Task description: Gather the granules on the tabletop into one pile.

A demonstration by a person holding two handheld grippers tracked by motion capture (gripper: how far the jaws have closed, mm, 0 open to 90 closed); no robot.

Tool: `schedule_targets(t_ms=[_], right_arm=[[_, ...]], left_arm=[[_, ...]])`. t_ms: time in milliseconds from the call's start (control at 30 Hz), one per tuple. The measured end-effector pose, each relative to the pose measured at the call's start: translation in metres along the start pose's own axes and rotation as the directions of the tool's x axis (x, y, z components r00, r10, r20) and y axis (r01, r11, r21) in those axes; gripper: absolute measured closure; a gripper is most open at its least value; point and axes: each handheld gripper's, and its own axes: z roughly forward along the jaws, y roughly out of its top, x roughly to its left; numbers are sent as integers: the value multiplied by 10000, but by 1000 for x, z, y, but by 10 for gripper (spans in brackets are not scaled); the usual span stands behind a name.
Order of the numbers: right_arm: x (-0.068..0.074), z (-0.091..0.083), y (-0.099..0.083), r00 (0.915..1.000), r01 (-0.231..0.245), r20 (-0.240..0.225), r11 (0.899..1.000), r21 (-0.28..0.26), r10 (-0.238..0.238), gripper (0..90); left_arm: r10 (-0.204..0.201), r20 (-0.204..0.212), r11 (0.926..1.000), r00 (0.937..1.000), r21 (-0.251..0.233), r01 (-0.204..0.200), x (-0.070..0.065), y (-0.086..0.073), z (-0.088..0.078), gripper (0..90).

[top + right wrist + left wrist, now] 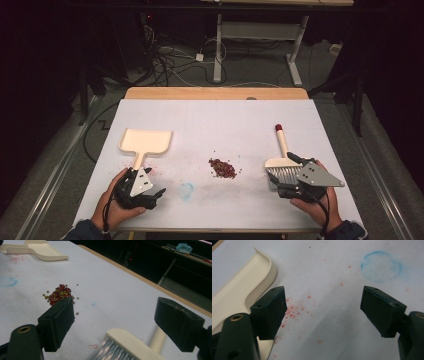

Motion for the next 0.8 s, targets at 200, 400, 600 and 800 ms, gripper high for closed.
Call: schedule_targets(t_ms=[200,400,600,800], right_arm=[[1,0,-11,10000,54,19,9999,159,-55,159],[2,-4,-28,9995,73,319,9990,451,-88,159],[2,-7,-24,9991,131,395,9995,296,-143,160],[2,-8,-22,9983,231,526,9994,255,-244,159]], left_arm=[[39,0,10000,10000,49,-39,0,1,2,202],[55,-46,10000,10000,-53,-55,-2,2,0,202],[124,-14,9999,9999,-55,-125,-4,2,-1,202],[83,-56,9999,9999,-119,-84,-2,2,-1,197]])
